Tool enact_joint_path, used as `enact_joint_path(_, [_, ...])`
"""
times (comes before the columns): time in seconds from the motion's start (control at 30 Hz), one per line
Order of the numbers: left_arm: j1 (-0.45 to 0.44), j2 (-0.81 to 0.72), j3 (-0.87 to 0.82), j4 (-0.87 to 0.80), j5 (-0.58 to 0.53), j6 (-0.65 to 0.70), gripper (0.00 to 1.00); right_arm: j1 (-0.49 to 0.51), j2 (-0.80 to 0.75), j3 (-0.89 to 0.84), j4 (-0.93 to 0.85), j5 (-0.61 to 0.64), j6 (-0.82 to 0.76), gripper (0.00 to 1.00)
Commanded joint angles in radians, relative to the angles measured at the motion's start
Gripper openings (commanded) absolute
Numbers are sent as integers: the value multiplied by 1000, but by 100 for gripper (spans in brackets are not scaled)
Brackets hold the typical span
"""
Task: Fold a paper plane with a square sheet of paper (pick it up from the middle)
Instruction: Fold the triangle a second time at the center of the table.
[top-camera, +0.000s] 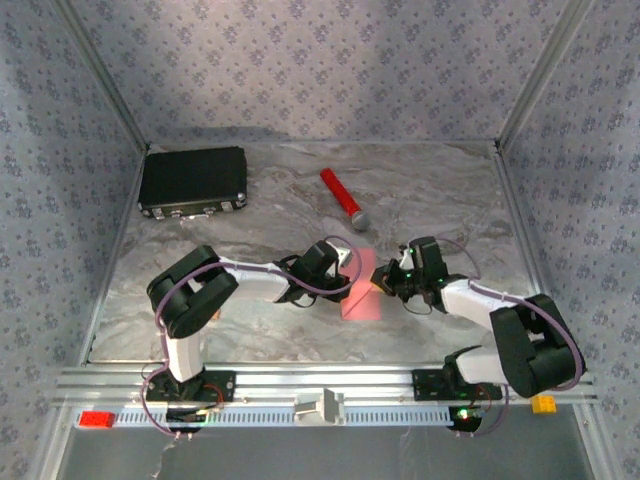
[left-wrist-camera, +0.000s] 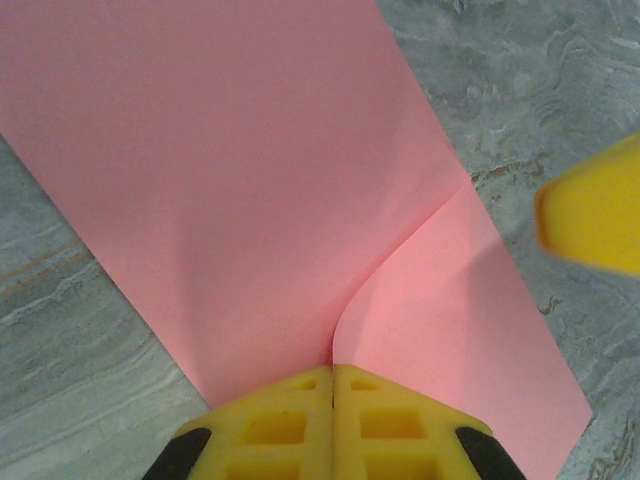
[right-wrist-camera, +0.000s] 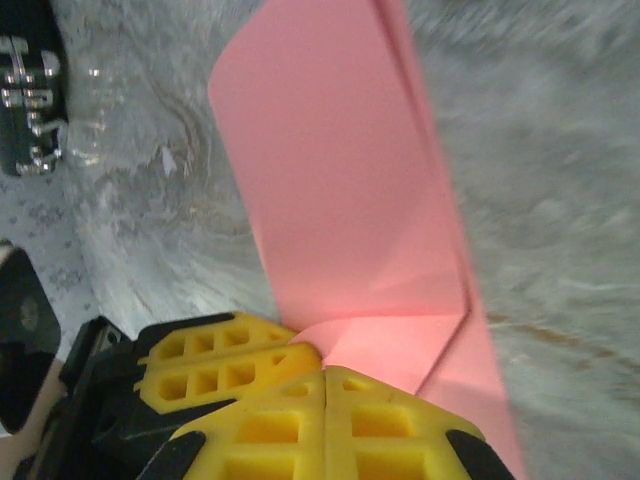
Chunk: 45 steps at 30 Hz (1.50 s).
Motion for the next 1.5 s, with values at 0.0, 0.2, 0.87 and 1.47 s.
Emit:
enact_joint_path(0.0, [2,16,-23,-46,2,2,2,38,35,2,69,-18,50,3])
enact_joint_path(0.2, [2,17,-24,-43,-1,2,2,93,71,-5,120,-9,86,3])
enact_joint_path(0.87, [4,-19,-13,-61,2,-13,7,121,164,-82,119,69,82,2])
enact_joint_path(1.47, [-4,-152,25,-114,168,-180,10,110,128,-69,89,70,89,1])
